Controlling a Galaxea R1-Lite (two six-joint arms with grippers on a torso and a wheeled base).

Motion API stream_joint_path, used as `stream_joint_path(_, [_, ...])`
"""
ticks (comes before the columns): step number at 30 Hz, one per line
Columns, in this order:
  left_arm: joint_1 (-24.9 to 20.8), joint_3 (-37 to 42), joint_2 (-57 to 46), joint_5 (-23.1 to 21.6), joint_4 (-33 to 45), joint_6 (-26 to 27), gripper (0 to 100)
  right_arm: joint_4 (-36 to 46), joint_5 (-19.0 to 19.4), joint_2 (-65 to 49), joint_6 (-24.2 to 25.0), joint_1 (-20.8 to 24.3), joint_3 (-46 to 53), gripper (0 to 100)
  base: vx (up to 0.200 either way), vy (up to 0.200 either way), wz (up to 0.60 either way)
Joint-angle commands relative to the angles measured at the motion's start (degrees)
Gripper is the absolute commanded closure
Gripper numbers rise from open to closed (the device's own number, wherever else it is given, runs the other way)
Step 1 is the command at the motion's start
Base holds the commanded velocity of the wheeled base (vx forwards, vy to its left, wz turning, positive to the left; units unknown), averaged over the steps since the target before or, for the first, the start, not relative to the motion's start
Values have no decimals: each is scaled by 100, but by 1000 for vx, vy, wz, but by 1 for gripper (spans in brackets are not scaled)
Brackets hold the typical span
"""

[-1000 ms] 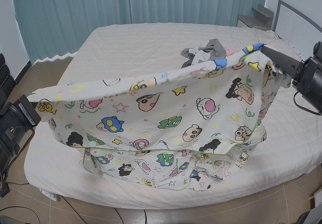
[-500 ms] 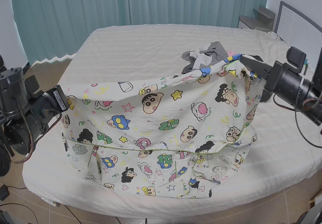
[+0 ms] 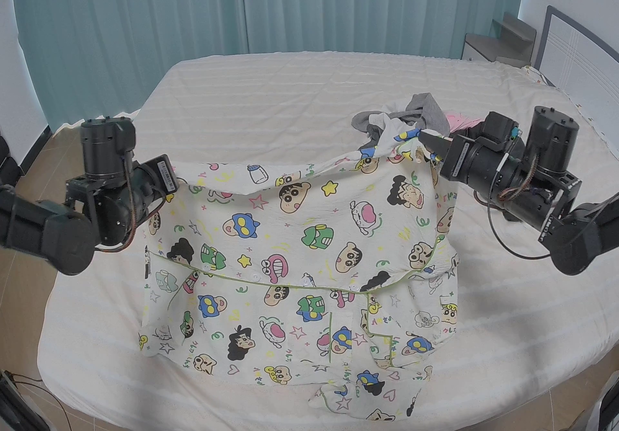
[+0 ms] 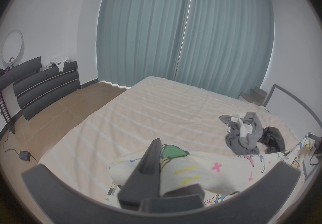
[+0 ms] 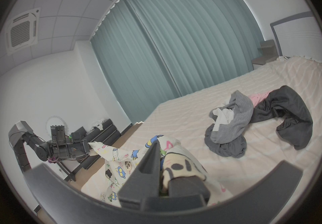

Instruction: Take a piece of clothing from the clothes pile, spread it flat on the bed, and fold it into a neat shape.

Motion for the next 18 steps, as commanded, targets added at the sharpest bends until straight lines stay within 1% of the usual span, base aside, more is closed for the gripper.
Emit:
stream_joint_path(1, [148, -567, 1055, -14, 6, -5, 100, -123, -58, 966, 3, -155, -455, 100, 0, 0, 0])
stream_joint_path(3, [219, -848, 1503, -6, 15, -14, 100, -378, -251, 1397, 38, -155, -789, 100, 0, 0, 0])
stream_joint_path(5, [245, -1024, 1775, -6, 15, -23, 100, -440, -374, 1696, 12, -155, -947, 100, 0, 0, 0])
stream_joint_path(10, [315, -1428, 2355, -6, 32, -181, 100, -431, -400, 2214, 12, -155, -1246, 100, 0, 0, 0])
stream_joint_path(12, [333, -1604, 2566, -6, 15, -251, 100, -466, -488, 2487, 3, -164, -1501, 100, 0, 0, 0])
stream_joint_path(13, [342, -1657, 2601, -6, 6, -278, 100, -466, -532, 2557, 12, -164, -1571, 0, 0, 0, 0])
stream_joint_path(14, [403, -1842, 2707, -6, 15, -418, 100, -466, -691, 2759, 12, -155, -1853, 0, 0, 0, 0])
stream_joint_path(15, [438, -1982, 2795, -6, 15, -533, 0, -466, -770, 2917, 12, -155, -2037, 0, 0, 0, 0])
stream_joint_path(18, [588, -2369, 3094, -6, 15, -647, 0, -387, -796, 3260, 38, -138, -2556, 0, 0, 0, 0])
